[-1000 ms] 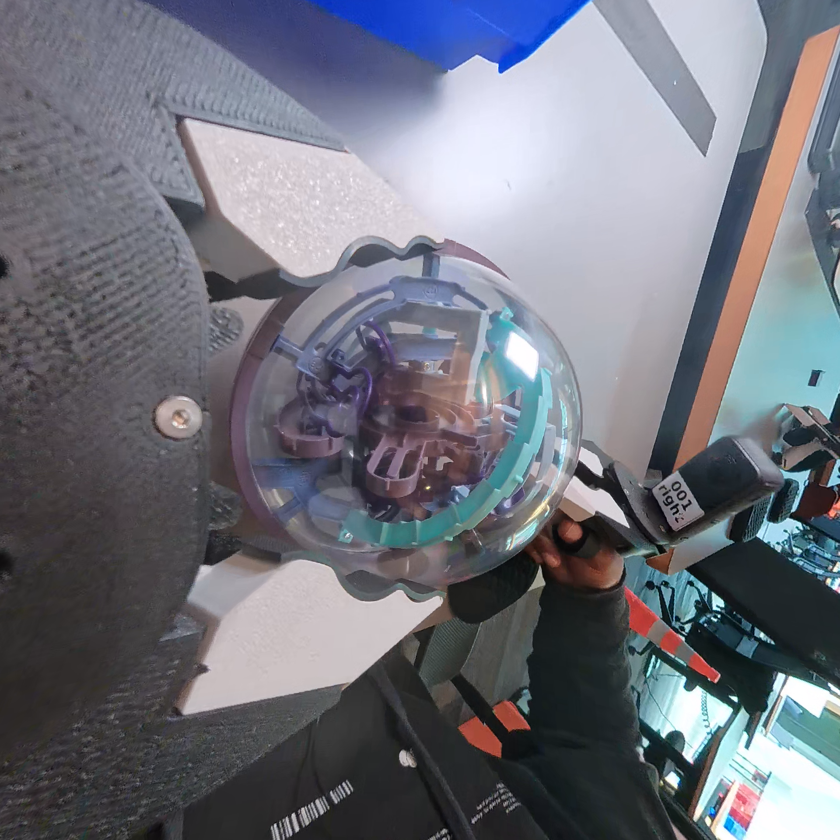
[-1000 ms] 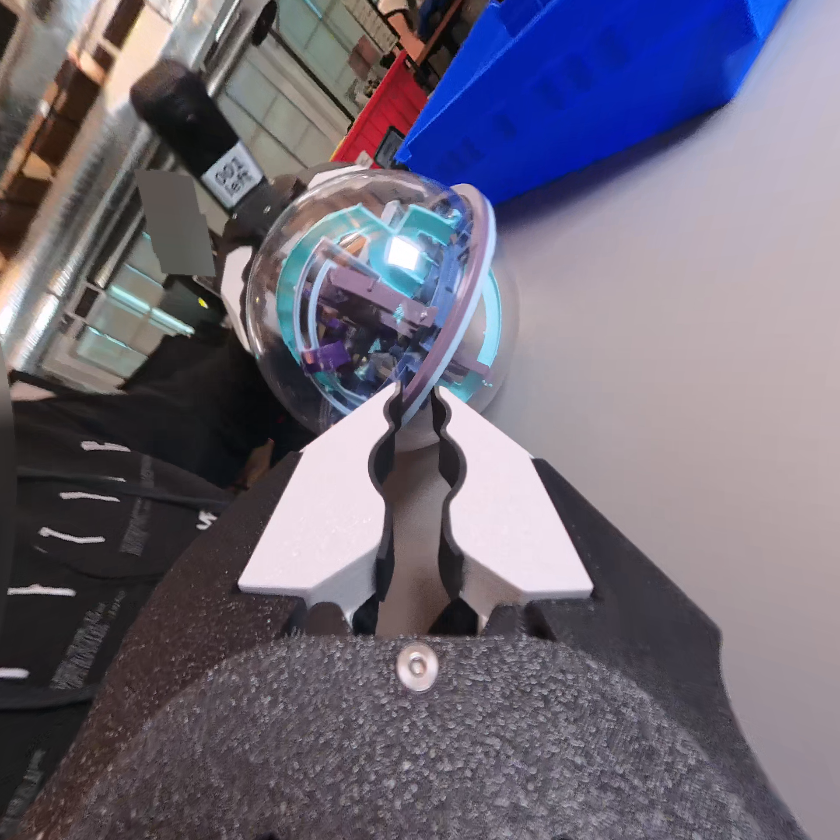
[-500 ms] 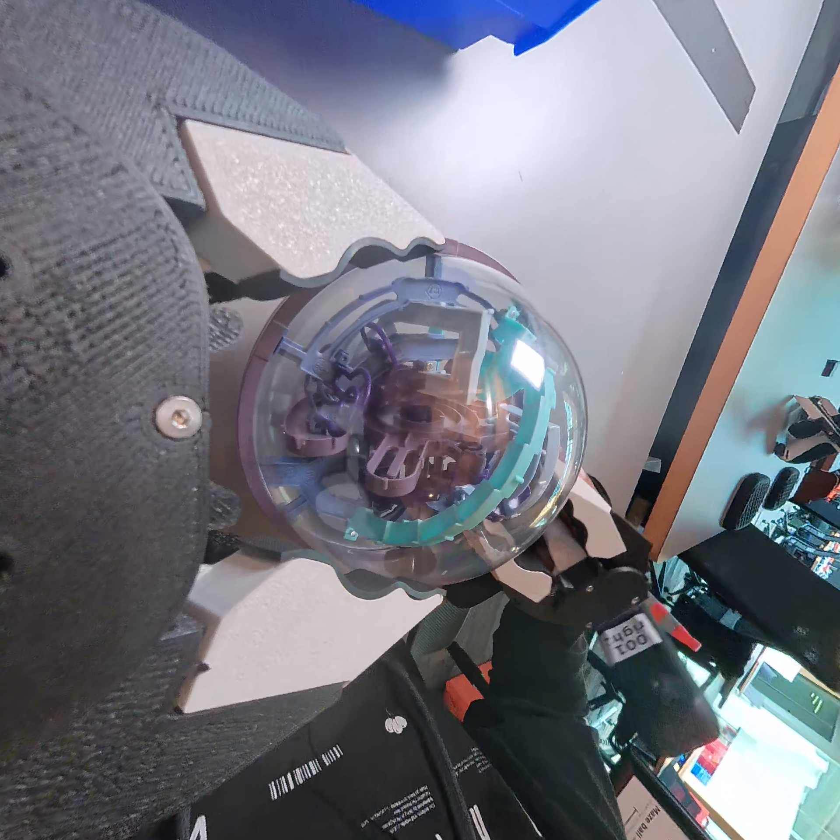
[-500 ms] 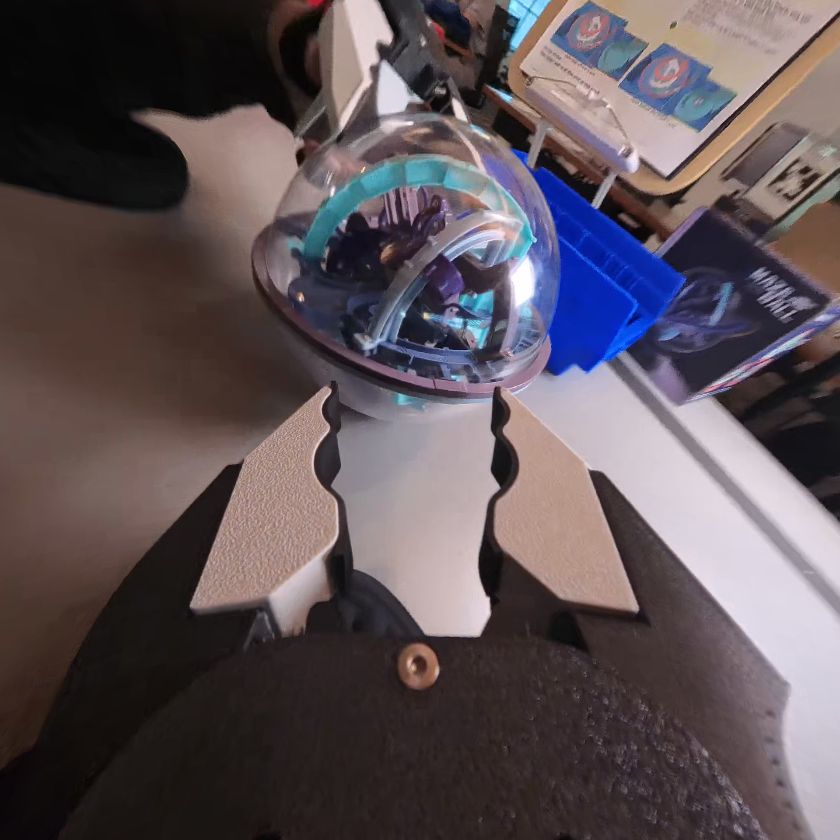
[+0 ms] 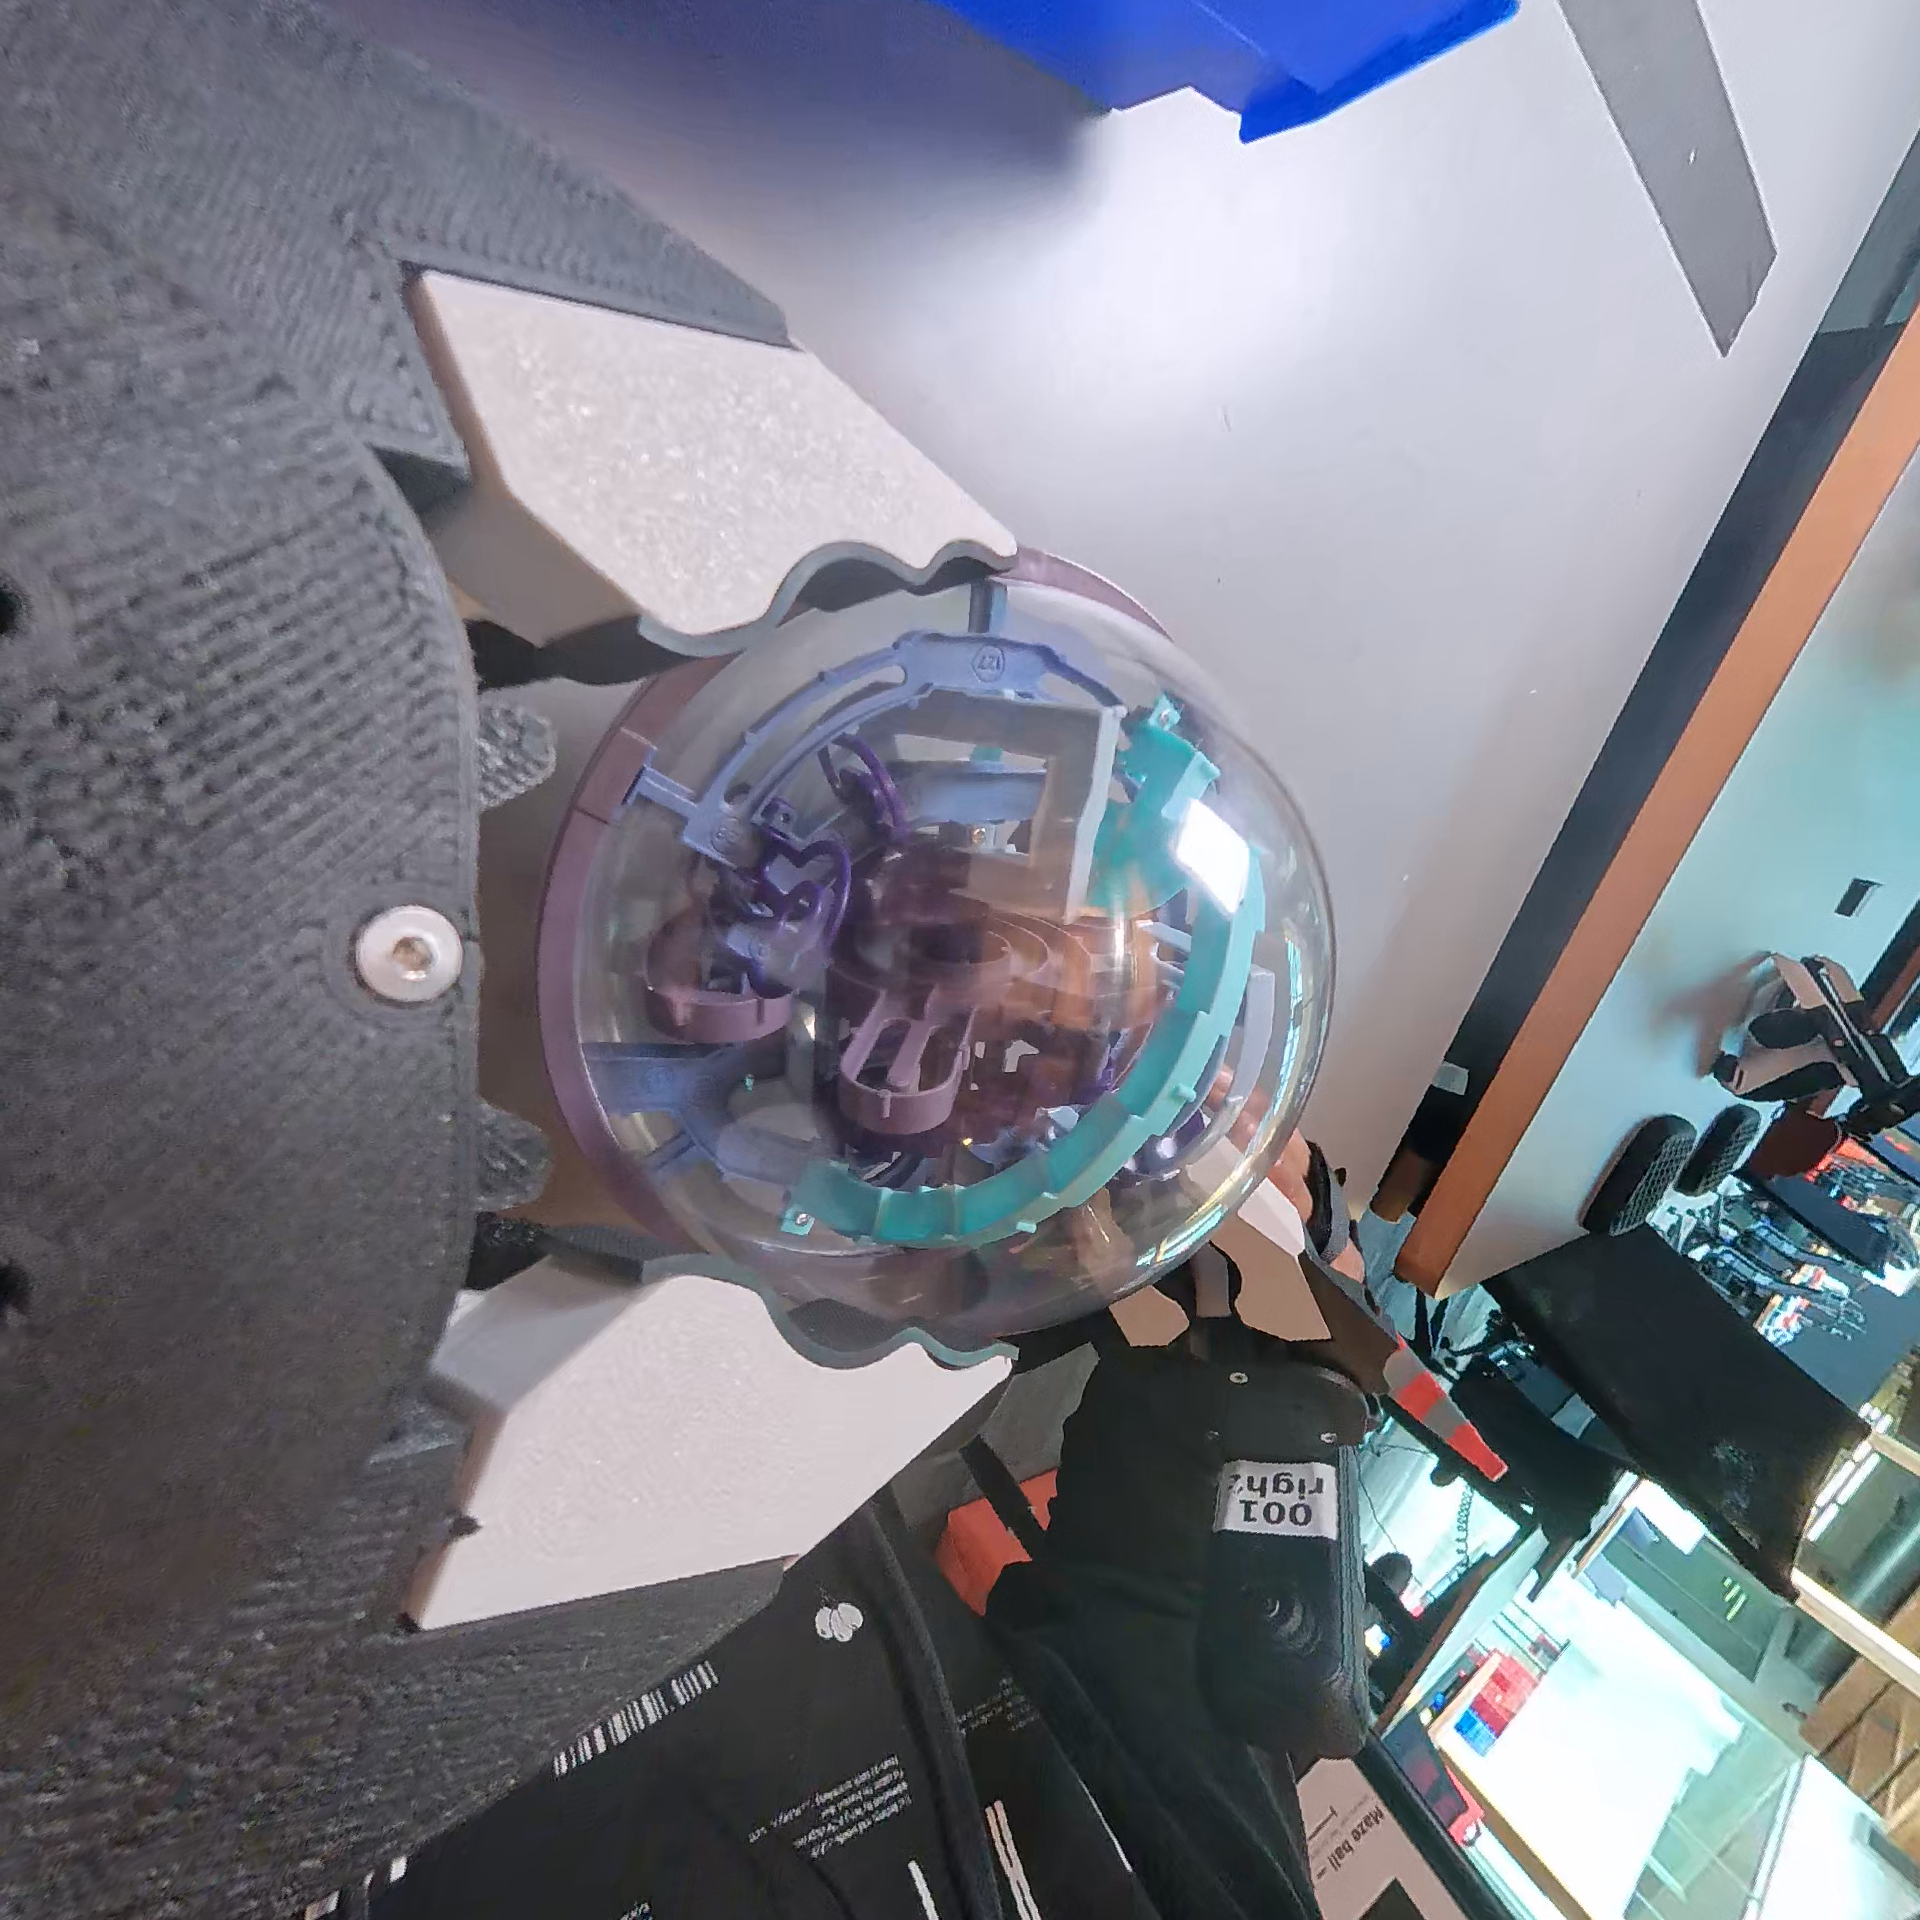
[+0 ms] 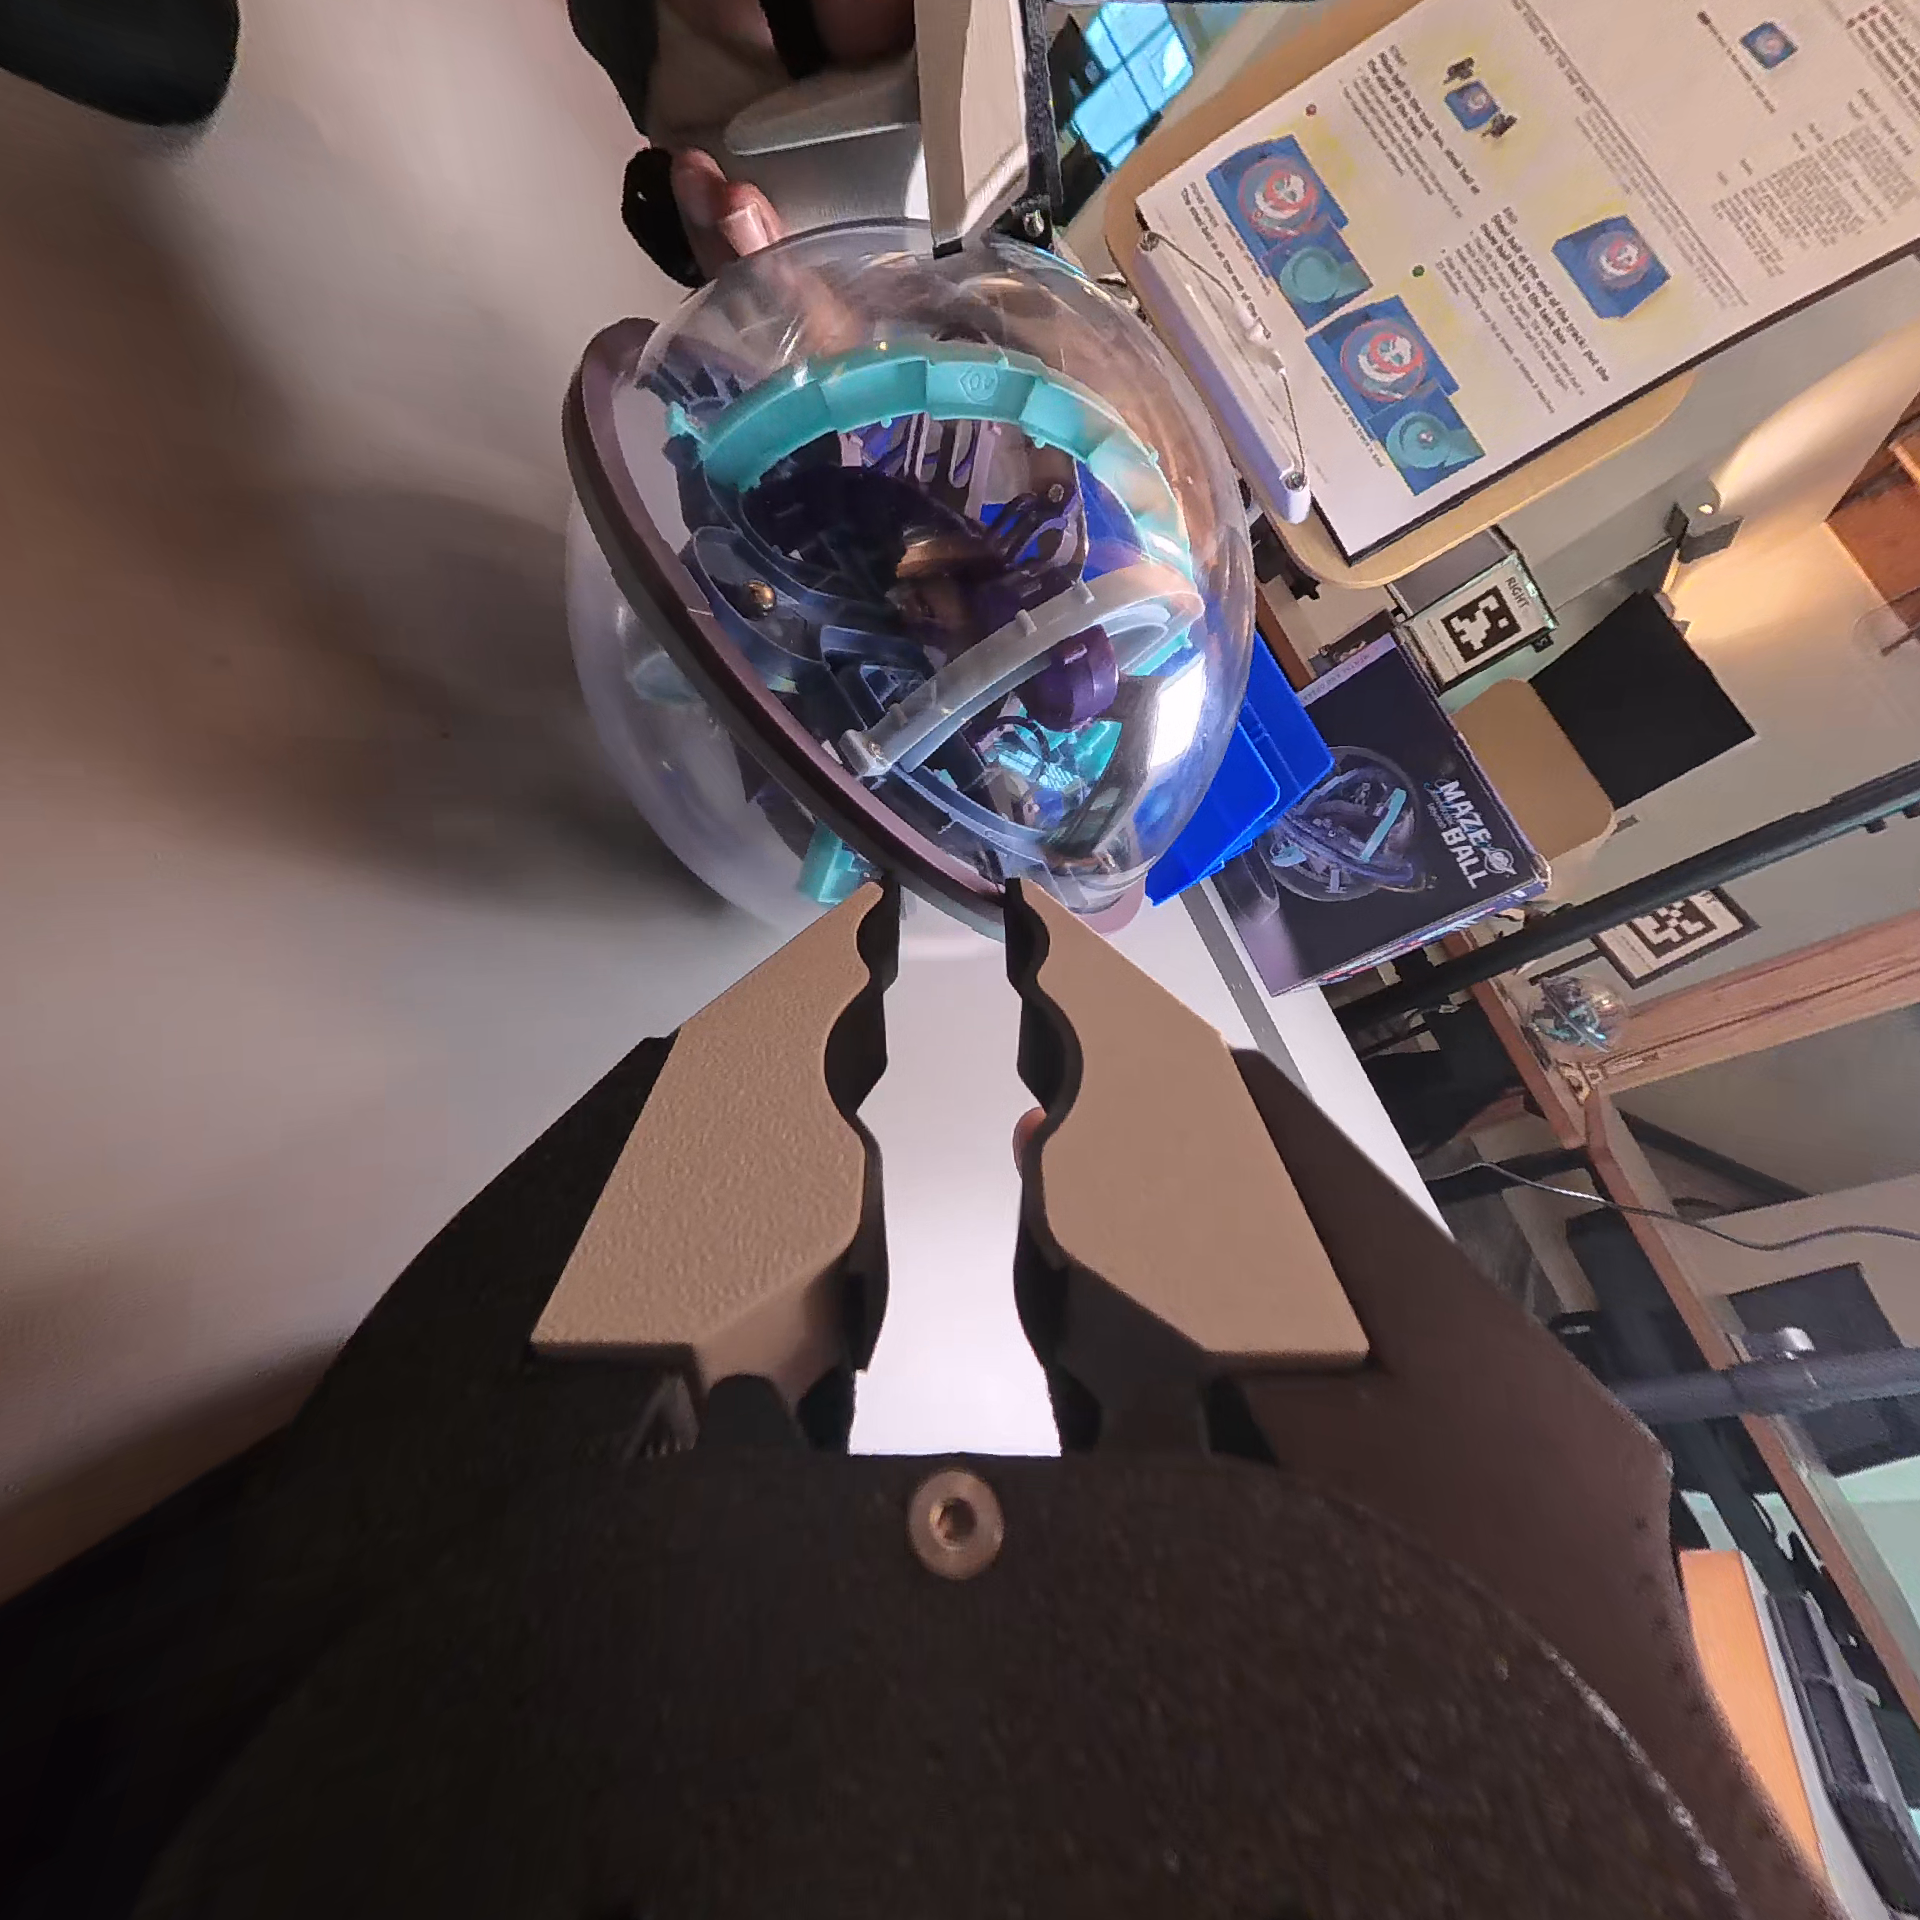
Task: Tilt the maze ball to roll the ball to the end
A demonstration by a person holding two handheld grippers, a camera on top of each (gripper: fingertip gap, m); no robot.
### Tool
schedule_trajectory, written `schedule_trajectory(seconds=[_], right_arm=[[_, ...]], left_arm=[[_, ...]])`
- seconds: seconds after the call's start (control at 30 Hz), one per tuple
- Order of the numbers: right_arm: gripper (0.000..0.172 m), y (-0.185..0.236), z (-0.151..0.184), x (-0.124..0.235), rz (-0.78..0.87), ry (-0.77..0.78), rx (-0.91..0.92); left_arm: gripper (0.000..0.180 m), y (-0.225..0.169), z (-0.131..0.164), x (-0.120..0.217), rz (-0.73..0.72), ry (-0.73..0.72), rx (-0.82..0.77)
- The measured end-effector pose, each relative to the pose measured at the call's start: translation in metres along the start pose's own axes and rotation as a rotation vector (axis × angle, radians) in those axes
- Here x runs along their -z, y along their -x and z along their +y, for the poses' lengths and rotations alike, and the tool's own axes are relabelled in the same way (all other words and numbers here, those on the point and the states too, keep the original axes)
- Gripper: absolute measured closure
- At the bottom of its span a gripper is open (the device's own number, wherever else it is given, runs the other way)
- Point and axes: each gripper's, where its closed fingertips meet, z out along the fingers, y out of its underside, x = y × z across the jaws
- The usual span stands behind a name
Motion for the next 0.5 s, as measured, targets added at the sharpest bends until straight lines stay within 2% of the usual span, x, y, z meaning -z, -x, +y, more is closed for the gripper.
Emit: schedule_trajectory(seconds=[0.5], right_arm=[[0.158, -0.0007, -0.0051, -0.0014, -0.096, -0.042, -0.103]], left_arm=[[0.045, -0.0031, 0.0089, 0.007, 0.054, 0.016, 0.032]])
